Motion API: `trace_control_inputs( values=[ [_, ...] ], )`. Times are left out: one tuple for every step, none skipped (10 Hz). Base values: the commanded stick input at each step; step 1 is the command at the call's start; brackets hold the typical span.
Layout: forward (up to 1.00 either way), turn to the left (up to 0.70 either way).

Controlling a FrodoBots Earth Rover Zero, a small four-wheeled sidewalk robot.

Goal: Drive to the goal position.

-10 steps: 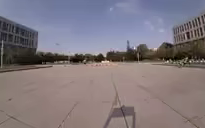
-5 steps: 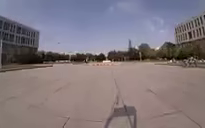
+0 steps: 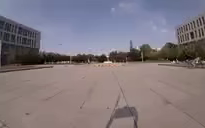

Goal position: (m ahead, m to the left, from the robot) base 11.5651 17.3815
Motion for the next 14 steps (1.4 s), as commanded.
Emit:
trace_control_inputs(
  values=[
    [1.00, 0.01],
    [1.00, 0.01],
    [1.00, 0.01],
    [1.00, 0.01],
    [1.00, 0.01],
    [1.00, 0.01],
    [1.00, 0.01],
    [1.00, 0.01],
    [1.00, 0.01],
    [1.00, 0.01],
    [1.00, 0.01],
    [1.00, 0.01],
    [1.00, 0.01],
    [1.00, 0.01]
  ],
)
